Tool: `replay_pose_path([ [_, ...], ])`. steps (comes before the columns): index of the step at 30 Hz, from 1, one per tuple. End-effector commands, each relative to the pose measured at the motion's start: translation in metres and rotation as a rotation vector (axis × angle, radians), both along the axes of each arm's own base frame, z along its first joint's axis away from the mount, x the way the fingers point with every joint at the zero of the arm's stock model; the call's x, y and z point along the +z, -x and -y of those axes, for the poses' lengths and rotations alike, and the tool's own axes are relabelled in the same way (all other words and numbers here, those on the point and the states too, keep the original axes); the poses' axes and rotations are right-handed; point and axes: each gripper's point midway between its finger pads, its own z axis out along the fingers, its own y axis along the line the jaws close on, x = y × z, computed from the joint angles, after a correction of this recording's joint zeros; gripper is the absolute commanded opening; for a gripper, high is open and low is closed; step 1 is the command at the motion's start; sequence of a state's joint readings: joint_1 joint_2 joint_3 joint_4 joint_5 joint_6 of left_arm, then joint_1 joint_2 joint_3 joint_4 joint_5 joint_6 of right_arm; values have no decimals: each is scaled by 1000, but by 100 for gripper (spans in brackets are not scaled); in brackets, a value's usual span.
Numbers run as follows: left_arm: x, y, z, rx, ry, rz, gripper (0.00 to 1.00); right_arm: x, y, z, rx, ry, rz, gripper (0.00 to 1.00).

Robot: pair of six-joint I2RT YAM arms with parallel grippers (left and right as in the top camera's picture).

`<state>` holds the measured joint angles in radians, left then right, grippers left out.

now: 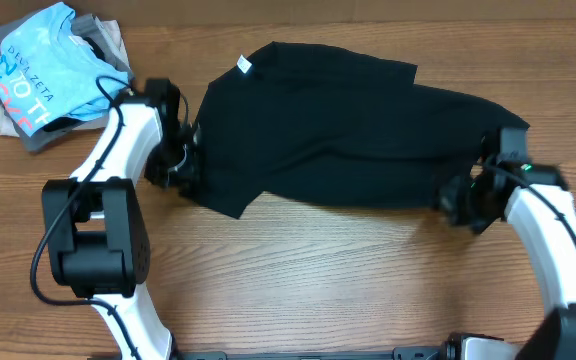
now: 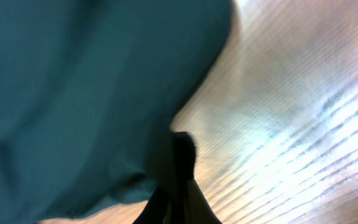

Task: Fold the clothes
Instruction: 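Lift the shirt with both grippers and stretch it across the table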

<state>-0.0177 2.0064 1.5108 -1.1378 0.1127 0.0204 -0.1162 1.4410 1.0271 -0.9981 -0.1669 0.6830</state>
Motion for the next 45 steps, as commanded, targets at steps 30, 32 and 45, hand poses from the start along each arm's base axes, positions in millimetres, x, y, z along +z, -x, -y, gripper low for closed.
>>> replay_pose_path([
  [30, 437, 83, 32, 117, 125, 1188, 4, 419, -3, -7, 148, 185, 983, 4],
  [32, 429, 55, 34, 130, 90, 1172, 4, 413, -23, -7, 156, 172, 972, 4],
  [45, 378, -137, 22, 229, -90, 1230, 4, 374, -190, -8, 232, 86, 1042, 4],
])
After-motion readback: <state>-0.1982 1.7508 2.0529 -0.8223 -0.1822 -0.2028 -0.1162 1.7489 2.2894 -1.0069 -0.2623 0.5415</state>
